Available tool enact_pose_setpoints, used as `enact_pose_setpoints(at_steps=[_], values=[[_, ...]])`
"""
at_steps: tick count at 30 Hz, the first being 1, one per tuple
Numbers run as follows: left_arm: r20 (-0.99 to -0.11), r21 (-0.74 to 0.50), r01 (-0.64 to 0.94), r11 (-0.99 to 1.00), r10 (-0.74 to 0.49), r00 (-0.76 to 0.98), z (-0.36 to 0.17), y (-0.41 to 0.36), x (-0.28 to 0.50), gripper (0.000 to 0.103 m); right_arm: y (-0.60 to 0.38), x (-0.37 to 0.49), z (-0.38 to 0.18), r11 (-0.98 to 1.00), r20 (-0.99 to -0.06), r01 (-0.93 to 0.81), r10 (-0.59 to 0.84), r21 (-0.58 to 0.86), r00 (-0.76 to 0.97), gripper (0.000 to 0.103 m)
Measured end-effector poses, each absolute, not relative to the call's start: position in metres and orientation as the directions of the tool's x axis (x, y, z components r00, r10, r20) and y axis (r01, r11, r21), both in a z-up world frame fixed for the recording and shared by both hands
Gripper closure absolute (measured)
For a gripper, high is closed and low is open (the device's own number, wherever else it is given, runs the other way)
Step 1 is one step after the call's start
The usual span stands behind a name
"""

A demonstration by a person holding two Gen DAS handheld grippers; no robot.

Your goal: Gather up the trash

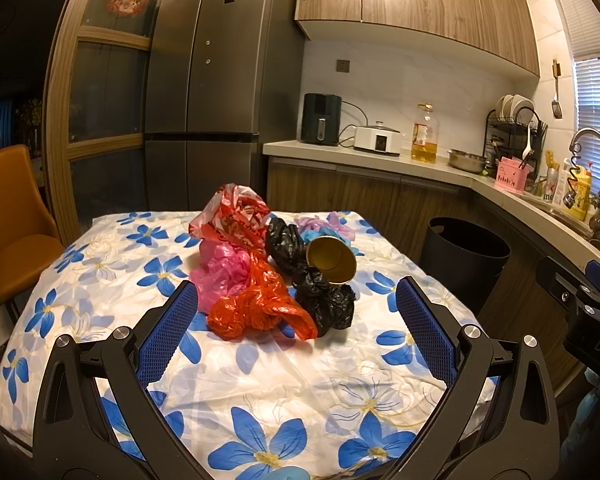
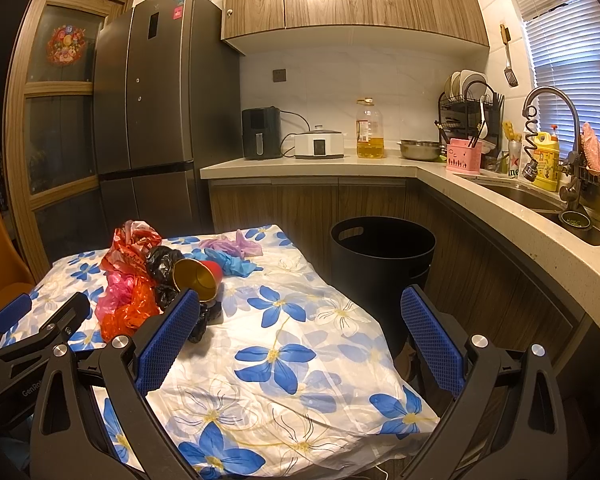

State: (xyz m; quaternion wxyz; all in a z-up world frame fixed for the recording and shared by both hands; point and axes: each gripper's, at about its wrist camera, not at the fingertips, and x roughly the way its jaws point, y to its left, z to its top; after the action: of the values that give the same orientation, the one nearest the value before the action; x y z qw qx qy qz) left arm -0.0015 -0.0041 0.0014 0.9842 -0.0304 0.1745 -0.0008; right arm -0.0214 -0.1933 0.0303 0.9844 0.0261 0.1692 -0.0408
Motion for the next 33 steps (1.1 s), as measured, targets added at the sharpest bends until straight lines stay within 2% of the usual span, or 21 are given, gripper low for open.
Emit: enact_pose_setpoints(at_steps=[33], values=[[-0.338, -0.077, -0.029, 0.997, 0.001, 0.941, -0.008, 0.004, 0.008, 0.006, -0.195, -0.005, 0.016, 0.996, -0.341, 0.07, -0.048, 0.051, 0.939, 0.005]])
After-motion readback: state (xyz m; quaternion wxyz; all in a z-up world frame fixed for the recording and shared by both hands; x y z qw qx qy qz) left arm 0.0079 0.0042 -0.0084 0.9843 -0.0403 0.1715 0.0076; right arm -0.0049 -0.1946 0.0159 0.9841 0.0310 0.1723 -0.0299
